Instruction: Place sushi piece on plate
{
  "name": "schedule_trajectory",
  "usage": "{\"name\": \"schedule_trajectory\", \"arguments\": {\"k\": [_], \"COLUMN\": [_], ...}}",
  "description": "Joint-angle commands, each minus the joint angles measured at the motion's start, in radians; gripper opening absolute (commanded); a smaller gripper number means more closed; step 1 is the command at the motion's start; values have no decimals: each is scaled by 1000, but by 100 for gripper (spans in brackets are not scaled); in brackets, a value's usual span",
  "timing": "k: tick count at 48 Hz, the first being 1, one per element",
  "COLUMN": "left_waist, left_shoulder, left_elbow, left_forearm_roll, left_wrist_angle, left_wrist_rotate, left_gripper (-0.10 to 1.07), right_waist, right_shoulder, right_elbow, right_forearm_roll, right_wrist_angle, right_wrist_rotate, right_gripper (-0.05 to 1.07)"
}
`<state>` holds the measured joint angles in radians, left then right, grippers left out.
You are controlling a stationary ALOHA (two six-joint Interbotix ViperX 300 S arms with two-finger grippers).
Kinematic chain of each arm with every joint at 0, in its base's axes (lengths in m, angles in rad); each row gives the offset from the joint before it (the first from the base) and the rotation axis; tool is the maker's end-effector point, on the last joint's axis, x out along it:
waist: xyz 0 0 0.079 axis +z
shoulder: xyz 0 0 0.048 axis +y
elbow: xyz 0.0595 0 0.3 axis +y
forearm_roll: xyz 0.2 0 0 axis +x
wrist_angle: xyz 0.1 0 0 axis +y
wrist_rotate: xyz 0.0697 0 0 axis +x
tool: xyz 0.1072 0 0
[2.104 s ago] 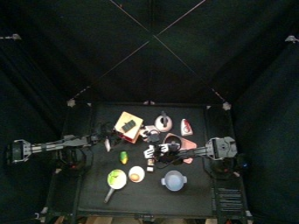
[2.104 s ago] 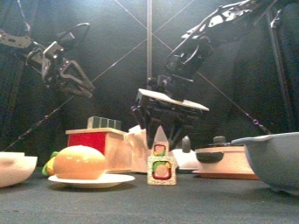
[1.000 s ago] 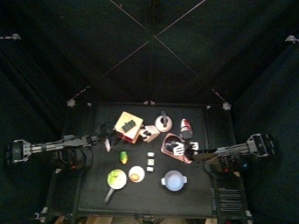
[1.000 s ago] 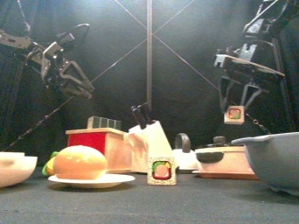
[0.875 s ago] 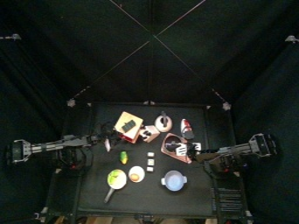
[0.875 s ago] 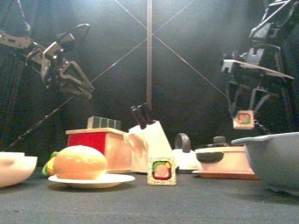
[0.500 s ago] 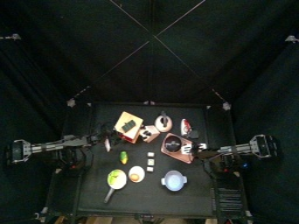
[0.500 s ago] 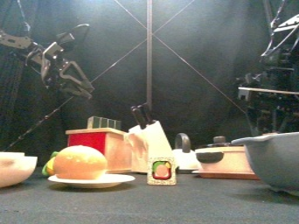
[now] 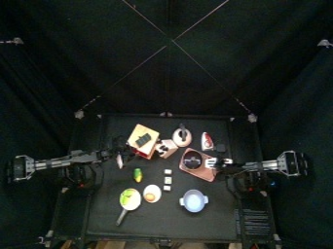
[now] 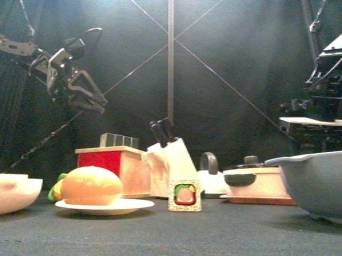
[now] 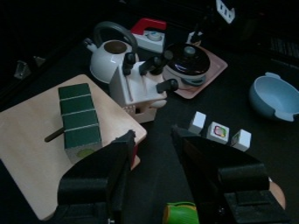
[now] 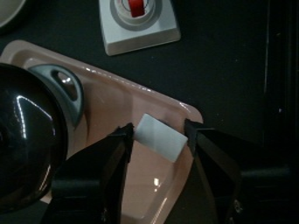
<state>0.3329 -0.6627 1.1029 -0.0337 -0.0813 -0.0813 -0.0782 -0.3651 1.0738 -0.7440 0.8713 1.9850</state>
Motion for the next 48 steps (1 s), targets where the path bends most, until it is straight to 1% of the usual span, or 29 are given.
{"name": "schedule_trajectory", "arguments": {"k": [1,9,12,14,17,38,48], "left_waist": [3,3,2,3,2,2,2], "left_shoulder": [0,0,2,0,2,0,0], "left_elbow": [-12,-11,-9,-11,-11,-9,-9], "left_forearm_roll": [-2,-2,-2,-2,-2,-2,-2], "left_wrist_angle": [-5,-5,-5,-5,-5,-5,-5], "left_wrist_rotate": [0,0,0,0,0,0,0], "left_gripper": [79,79,79,79,79,79,79], "right_waist": [11,14,14,14,14,26,49], "right_shoulder": [14,58,64,64,64,28,-35], "right_elbow": [-12,-15,-17,-20,-23,-49,-64], "right_forearm_roll": [-28,-37,-41,-43,-37,-40,-41], "right_wrist_angle": [-3,-32,-44,-51,-51,-43,-8], "right_wrist_rotate": [3,8,8,9,9,-9,-14], "right_gripper": [83,85,90,98,105,104,104]}}
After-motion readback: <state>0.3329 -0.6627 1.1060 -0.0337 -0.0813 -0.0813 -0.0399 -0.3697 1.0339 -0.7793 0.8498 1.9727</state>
